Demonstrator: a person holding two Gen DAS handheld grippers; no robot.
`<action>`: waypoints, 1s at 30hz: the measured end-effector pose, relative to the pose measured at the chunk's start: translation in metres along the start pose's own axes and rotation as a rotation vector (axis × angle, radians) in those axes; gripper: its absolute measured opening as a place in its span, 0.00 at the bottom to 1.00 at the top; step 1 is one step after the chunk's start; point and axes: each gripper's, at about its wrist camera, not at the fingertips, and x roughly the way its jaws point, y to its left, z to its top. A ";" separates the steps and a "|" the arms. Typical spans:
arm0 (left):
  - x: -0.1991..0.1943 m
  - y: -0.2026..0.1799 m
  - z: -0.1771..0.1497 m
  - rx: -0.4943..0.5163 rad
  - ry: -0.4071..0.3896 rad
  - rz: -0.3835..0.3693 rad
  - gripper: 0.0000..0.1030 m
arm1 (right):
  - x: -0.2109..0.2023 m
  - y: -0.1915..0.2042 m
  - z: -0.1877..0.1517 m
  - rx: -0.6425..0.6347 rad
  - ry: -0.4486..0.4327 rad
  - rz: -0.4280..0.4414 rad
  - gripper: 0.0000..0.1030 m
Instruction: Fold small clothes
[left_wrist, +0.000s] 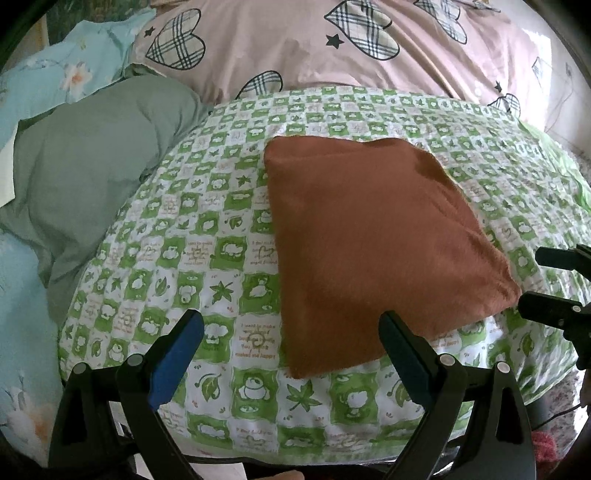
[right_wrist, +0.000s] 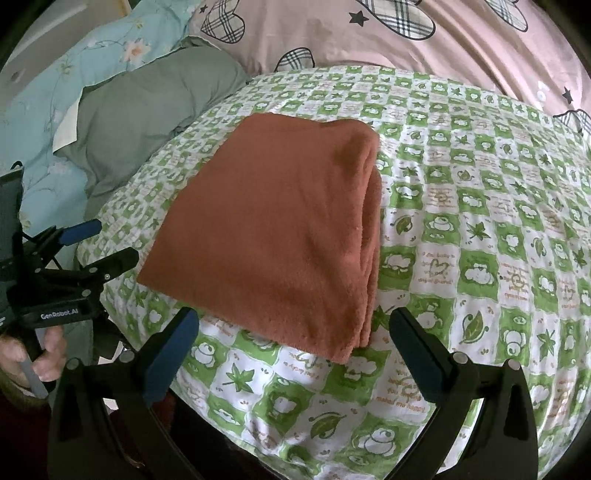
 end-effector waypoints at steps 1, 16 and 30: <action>0.000 0.000 0.001 0.002 -0.004 0.003 0.93 | 0.000 -0.001 0.001 -0.002 -0.001 0.000 1.00; -0.003 -0.004 0.006 -0.008 -0.004 0.013 0.93 | -0.004 0.001 0.010 -0.009 -0.014 -0.005 1.00; 0.006 -0.002 0.011 -0.022 0.006 0.045 0.93 | 0.007 0.006 0.022 -0.023 0.000 0.003 1.00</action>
